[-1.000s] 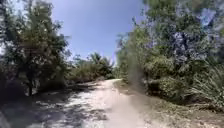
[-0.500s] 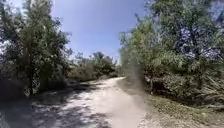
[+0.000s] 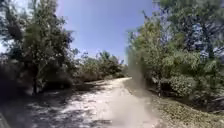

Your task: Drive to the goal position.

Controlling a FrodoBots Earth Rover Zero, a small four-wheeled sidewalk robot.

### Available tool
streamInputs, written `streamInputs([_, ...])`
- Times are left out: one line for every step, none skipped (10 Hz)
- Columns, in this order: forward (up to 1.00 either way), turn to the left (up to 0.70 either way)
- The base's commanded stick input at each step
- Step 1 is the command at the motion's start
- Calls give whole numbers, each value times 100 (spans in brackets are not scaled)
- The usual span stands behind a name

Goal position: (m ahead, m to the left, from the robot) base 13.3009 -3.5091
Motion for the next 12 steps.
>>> streamInputs([45,22])
streamInputs([45,23])
streamInputs([45,9])
streamInputs([45,2])
streamInputs([45,2])
streamInputs([45,10])
streamInputs([45,24])
streamInputs([45,27])
streamInputs([45,21])
streamInputs([45,2])
streamInputs([45,2])
streamInputs([45,2])
